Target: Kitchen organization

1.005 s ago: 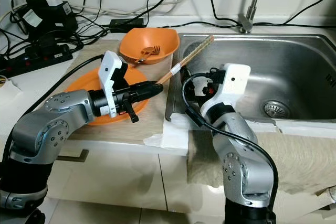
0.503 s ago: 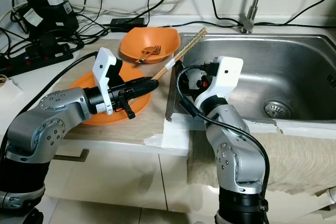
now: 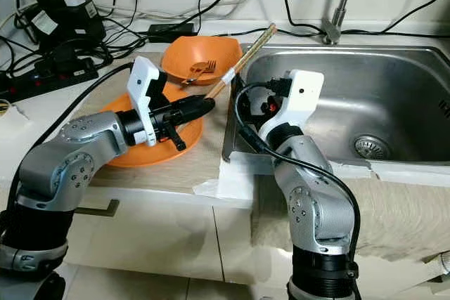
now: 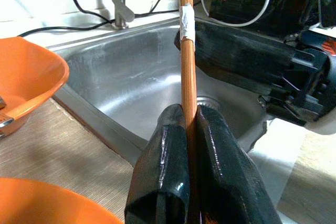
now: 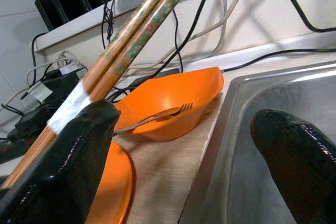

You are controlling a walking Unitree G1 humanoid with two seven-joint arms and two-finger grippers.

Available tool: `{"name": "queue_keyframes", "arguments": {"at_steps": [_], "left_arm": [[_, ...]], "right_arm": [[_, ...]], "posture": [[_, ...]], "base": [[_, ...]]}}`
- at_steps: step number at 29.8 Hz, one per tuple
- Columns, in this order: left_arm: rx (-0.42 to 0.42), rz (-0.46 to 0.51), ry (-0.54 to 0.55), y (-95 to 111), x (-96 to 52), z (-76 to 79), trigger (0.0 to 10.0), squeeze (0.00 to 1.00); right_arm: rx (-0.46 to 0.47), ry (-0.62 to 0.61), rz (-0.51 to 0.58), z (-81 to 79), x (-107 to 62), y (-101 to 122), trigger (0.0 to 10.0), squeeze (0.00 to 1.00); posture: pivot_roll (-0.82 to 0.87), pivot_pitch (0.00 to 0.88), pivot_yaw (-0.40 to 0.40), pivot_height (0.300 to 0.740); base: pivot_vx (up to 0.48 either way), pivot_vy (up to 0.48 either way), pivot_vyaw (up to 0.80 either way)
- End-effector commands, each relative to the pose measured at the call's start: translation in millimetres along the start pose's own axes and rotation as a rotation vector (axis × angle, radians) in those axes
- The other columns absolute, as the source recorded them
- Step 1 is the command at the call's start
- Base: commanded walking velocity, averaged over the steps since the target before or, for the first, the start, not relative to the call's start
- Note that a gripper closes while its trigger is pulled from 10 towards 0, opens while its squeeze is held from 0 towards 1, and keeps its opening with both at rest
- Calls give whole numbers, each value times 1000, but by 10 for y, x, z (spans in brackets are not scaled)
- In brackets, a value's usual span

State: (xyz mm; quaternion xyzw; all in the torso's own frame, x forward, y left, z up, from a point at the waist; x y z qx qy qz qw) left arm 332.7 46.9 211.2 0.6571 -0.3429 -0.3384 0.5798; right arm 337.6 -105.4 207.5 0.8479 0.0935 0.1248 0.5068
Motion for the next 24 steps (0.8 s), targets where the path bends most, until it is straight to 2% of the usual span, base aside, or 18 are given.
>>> {"name": "queue_keyframes", "arguments": {"at_steps": [1,11,15,17,24], "left_arm": [[20,-9,-1,40,80,-15,0,0],[23,-7,15,46,114,-77,0,0],[22,-9,-16,24,123,-19,0,0],[19,-26,-14,-30,121,-22,0,0],[42,-91,42,-228,60,-181,0,0]], "right_arm": [[8,114,-47,-252,7,-106,10000,0],[-1,119,-62,-251,-27,-136,10000,0],[-3,121,-58,-258,-34,-125,10000,0],[13,139,-47,-299,-30,-89,10000,0],[50,205,-18,-413,-61,46,10000,0]], "posture": [[-12,0,74,736],[-18,0,74,736],[-21,0,74,736],[-21,0,74,736],[-20,0,72,736]], "base": [[0,0,0],[0,0,0],[0,0,0],[0,0,0],[0,0,0]]}}
Point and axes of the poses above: a point about 5 cm out from each wrist's last joint towards the gripper, its own x axis pointing out of the wrist towards the gripper, its own y axis along the axis of the wrist's last joint, z = x × y, the point moved 5 cm from there along x, pointing out of the wrist towards the gripper, and after that the axes turned 10 degrees about x, right-handed, at the moved point
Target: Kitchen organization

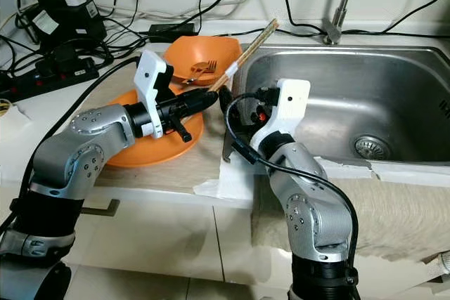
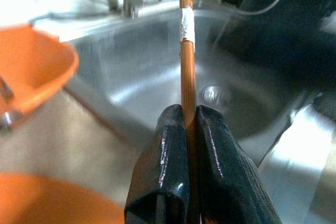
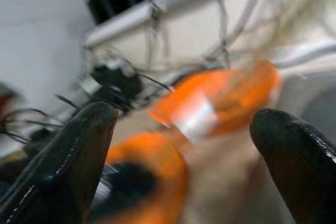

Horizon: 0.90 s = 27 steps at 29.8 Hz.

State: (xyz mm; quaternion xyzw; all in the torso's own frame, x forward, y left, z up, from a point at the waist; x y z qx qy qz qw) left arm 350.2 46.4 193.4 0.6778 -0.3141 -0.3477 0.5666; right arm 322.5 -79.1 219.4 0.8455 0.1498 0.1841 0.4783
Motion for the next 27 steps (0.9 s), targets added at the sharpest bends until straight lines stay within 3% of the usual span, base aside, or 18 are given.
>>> {"name": "queue_keyframes", "arguments": {"at_steps": [1,8,16,23,27], "left_arm": [[27,-23,19,-59,-44,-59,0,0],[31,-26,20,-86,-49,-55,0,0],[16,57,-62,95,-42,105,0,0],[20,83,-15,179,-56,8,0,0],[23,115,-45,259,-77,64,0,0]], "right_arm": [[-2,45,13,-102,5,77,10000,0],[-14,50,36,-111,-11,153,10000,0],[-77,-27,62,55,13,203,10000,0],[-71,-42,55,95,24,187,10000,0],[-61,-57,55,124,35,160,10000,0]], "posture": [[-20,0,72,736],[-20,0,71,736],[-20,0,73,736],[-12,0,73,736],[-11,0,76,736]], "base": [[0,0,0],[0,0,0],[0,0,0],[0,0,0],[0,0,0]]}}
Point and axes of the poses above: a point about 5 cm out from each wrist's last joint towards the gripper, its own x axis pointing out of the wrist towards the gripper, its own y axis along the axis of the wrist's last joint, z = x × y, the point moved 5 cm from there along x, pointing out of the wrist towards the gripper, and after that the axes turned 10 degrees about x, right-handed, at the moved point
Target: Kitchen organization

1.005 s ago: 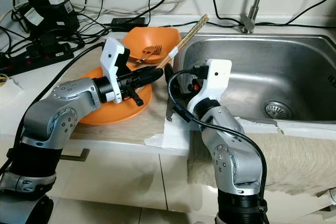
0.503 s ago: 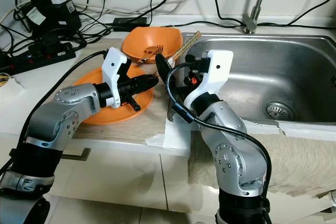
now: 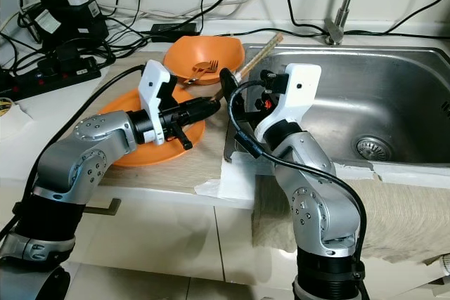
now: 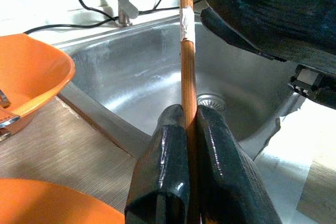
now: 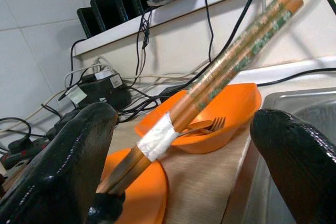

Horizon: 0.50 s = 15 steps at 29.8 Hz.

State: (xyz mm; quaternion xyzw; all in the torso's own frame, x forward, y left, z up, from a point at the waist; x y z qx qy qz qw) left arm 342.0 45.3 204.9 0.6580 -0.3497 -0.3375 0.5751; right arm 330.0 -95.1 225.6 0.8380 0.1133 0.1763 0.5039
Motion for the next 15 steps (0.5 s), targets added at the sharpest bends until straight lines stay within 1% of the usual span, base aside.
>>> {"name": "queue_keyframes", "arguments": {"at_steps": [1,2,3,4,15], "left_arm": [[26,36,-11,144,-15,5,0,0],[28,43,-23,162,-16,30,0,0],[28,58,-56,196,-17,98,0,0],[29,62,-67,206,-17,120,0,0],[26,65,-115,189,-28,238,0,0]], "right_arm": [[1,-5,12,-2,27,20,10000,0],[0,-8,15,4,34,17,10000,0],[-2,-15,24,10,60,20,10000,0],[-2,-15,27,7,71,22,10000,0],[-2,-28,65,-4,145,87,10000,0]], "posture": [[-11,0,76,736],[-12,0,76,736],[-10,0,77,736],[-10,0,78,736],[-5,0,76,736]], "base": [[0,0,0],[0,0,0],[0,0,0],[0,0,0],[0,0,0]]}}
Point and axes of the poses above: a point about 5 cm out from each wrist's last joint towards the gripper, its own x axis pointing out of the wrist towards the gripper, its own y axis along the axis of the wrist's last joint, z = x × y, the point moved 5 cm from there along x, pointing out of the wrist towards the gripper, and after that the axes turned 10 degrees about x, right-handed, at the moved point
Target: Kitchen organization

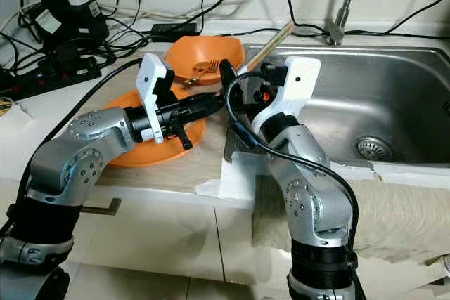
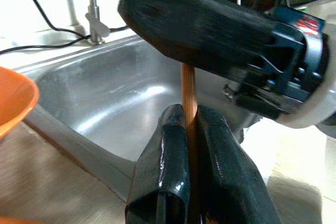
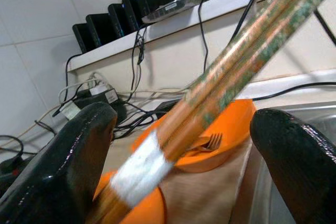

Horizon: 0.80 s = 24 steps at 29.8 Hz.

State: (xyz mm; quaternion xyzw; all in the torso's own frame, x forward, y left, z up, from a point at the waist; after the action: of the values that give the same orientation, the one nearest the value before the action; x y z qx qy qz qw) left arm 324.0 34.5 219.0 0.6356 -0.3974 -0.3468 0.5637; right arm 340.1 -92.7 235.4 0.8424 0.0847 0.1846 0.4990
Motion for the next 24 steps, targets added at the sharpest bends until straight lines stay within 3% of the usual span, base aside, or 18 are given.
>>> {"name": "queue_keyframes", "arguments": {"at_steps": [1,3,4,5,6,7,8,24], "left_arm": [[10,5,-29,27,-13,57,0,0],[9,5,-34,30,-13,71,0,0],[9,6,-40,35,-13,83,0,0],[9,6,-40,35,-13,83,0,0],[10,7,-42,38,-13,86,0,0],[10,7,-42,38,-13,86,0,0],[10,7,-42,39,-13,86,0,0],[22,-1,-36,24,-6,85,0,0]], "right_arm": [[-3,-12,7,14,31,9,10000,0],[-7,-13,11,12,39,11,10000,0],[-10,-17,13,18,43,10,3373,0],[-10,-17,13,18,43,10,3373,0],[-18,-30,16,38,46,9,2157,0],[-18,-30,16,38,46,9,2157,0],[-21,-34,17,45,47,10,0,0],[-21,-88,10,141,36,-38,0,0]], "posture": [[-5,0,76,736],[-5,0,74,736],[-4,0,74,736],[-4,0,74,736],[-5,0,74,736],[-5,0,74,736],[-5,0,74,736],[-9,0,73,736]], "base": [[0,0,0],[0,0,0],[0,0,0],[0,0,0],[0,0,0],[0,0,0],[0,0,0],[0,0,0]]}}
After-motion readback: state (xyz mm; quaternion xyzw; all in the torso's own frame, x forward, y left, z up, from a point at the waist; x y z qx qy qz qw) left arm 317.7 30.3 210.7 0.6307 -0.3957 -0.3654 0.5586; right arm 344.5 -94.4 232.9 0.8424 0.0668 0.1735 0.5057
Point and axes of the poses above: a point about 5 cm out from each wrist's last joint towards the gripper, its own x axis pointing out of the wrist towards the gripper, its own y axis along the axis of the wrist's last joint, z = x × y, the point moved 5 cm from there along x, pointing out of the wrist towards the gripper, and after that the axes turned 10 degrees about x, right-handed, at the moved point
